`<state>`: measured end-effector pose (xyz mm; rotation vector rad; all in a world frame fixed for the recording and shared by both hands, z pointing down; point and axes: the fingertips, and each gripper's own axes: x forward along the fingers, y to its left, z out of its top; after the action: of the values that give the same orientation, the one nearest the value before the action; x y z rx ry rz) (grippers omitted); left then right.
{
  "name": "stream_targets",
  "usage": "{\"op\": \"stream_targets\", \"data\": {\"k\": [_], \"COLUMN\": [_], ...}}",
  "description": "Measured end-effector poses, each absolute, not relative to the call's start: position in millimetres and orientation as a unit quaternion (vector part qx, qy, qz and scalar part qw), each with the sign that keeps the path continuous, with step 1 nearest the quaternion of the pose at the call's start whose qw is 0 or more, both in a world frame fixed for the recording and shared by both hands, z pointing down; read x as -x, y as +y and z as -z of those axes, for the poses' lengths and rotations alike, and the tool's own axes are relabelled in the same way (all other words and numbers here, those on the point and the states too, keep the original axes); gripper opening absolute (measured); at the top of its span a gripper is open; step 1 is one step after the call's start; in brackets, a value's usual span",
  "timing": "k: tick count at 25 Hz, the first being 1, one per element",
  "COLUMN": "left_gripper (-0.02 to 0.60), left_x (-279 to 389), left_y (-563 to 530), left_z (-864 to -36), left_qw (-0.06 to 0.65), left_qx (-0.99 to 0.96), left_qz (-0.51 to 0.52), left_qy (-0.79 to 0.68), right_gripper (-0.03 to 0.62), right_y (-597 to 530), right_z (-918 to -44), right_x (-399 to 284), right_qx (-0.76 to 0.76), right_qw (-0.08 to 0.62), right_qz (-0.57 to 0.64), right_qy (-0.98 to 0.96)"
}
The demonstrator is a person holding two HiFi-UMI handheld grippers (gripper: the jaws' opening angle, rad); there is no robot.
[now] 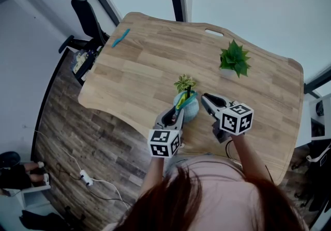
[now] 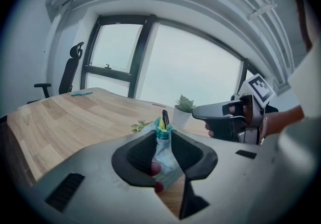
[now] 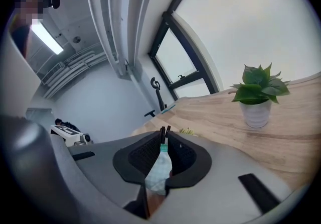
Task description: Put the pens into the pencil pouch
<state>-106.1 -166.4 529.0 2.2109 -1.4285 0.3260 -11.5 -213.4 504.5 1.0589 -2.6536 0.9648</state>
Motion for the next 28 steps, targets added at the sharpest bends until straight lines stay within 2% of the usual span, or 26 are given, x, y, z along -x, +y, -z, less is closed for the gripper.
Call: {"op": "stream_targets", "data": {"k": [8,28], "left_gripper": [0.135,0.144], "left_x": [110,136], "left_y": [-167,-143], "left_z": [-530,-565], "left_qw": [0.235,0.285], "left_qx": [-0.800,-0.751], "left_qz": [-0.119,-0.137], "left_qy": [-0.540,-0.580], "right_gripper": [0.005,0.003], "right_y": [-205,-181], "right_z": [-513,-510], "right_x": [0,-1], "right_qx": [-0.370,-0.377], "right_qw": [0.082,0.077], "right_qz": [-0.314,-0.309], "right_qy": [-0.870,-0.870]}}
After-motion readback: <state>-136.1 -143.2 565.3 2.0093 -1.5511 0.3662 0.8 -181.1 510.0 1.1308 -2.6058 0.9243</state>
